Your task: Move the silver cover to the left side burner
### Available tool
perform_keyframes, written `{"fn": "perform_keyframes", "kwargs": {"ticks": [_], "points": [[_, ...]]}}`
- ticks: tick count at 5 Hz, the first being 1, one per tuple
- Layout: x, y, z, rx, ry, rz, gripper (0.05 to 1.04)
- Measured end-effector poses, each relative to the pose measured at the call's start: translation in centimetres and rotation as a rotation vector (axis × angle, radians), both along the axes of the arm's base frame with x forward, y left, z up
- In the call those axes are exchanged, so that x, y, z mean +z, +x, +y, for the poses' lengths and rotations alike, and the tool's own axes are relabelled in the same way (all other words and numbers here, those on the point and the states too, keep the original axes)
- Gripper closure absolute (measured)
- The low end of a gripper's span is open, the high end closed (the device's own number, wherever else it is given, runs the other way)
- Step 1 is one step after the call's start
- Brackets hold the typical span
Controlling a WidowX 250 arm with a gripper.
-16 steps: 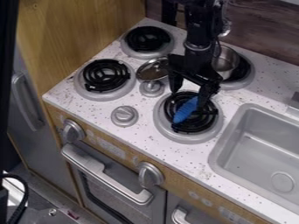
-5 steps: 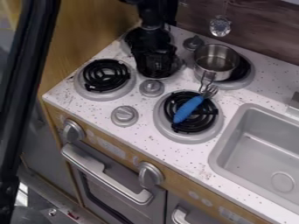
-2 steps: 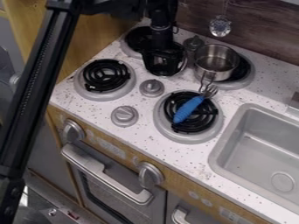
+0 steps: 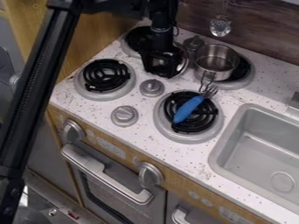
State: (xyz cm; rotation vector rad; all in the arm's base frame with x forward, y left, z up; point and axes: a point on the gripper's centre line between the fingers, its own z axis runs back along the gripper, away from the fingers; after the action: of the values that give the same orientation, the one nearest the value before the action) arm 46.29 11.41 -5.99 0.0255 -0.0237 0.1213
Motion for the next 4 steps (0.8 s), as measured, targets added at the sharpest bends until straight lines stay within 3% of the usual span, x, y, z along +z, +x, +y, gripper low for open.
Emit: {"fn": "perform_keyframes", "kwargs": {"ticks": [1,2,3,4], "points": [[1.3,-1.0,0.0,0.020,0.037,-0.017,0.087],[3.1,-0.4,-0.5,0.022,0.037,-0.108,0.087],[1.8,-0.3,-0.5,0.060,0.082,-0.162,0.087],[1.2,-0.1,-1.0,0.091,0.081,-0.196,0.087]]}}
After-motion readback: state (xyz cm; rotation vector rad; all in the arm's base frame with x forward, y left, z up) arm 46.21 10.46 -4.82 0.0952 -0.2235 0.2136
